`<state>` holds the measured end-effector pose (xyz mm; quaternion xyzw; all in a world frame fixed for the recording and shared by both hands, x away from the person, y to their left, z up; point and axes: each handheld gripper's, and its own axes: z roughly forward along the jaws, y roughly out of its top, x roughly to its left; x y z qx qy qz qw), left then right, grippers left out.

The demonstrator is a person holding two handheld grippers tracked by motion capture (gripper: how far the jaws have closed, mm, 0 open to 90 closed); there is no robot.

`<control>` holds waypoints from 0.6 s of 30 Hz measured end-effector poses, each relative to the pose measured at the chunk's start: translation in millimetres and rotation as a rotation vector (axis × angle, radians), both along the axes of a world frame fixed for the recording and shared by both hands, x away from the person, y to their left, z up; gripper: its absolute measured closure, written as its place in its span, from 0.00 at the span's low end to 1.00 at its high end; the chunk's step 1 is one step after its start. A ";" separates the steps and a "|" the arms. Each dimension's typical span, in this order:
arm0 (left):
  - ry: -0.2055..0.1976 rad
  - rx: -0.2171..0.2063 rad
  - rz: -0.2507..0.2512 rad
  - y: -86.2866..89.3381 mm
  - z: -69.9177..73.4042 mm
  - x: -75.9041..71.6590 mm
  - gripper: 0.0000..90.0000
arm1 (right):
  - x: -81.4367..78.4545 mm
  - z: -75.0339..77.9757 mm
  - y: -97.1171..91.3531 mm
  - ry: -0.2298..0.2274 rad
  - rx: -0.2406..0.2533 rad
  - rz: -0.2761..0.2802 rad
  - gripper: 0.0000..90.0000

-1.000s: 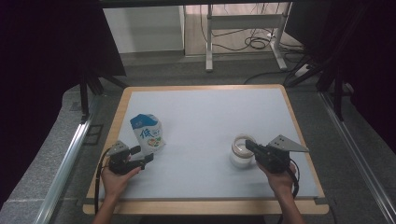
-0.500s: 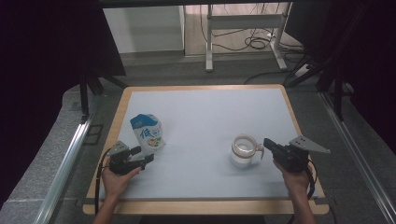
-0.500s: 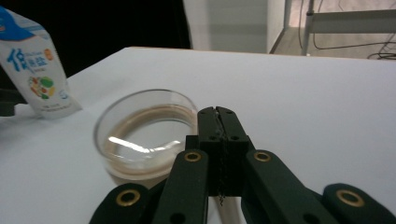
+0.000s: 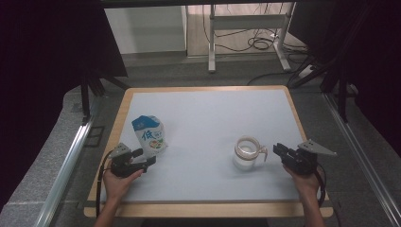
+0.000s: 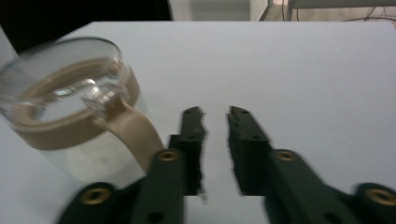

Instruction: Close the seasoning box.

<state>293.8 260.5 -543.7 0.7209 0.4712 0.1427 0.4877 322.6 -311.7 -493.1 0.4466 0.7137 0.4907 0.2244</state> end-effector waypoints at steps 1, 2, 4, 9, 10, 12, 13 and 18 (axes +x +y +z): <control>0.001 0.001 0.000 -0.3 -0.1 0.0 0.28 | 0.9 -1.8 0.2 0.008 -0.010 -0.007 0.73; 0.001 0.003 -0.001 -0.4 -0.2 0.0 0.28 | 1.9 -3.6 0.1 0.017 -0.015 -0.007 0.70; 0.002 0.003 -0.003 -0.8 -0.4 0.1 0.28 | 3.5 -6.6 0.3 0.033 -0.029 -0.006 0.64; 0.003 0.003 -0.005 -0.7 -0.5 0.1 0.28 | 5.7 -12.5 0.7 0.045 -0.058 -0.011 0.59; 0.003 0.003 -0.005 -0.8 -0.5 0.0 0.28 | 6.1 -13.7 0.5 0.048 -0.062 -0.014 0.59; 0.004 0.004 -0.008 -1.2 -0.7 0.0 0.28 | 6.8 -16.4 -0.6 0.058 -0.064 -0.014 0.57; 0.004 0.005 -0.009 -1.6 -0.8 0.0 0.28 | 7.1 -17.8 -0.8 0.063 -0.066 -0.017 0.57; 0.004 0.009 -0.010 -2.1 -1.2 0.2 0.28 | 8.0 -21.5 -3.0 0.076 -0.070 -0.027 0.56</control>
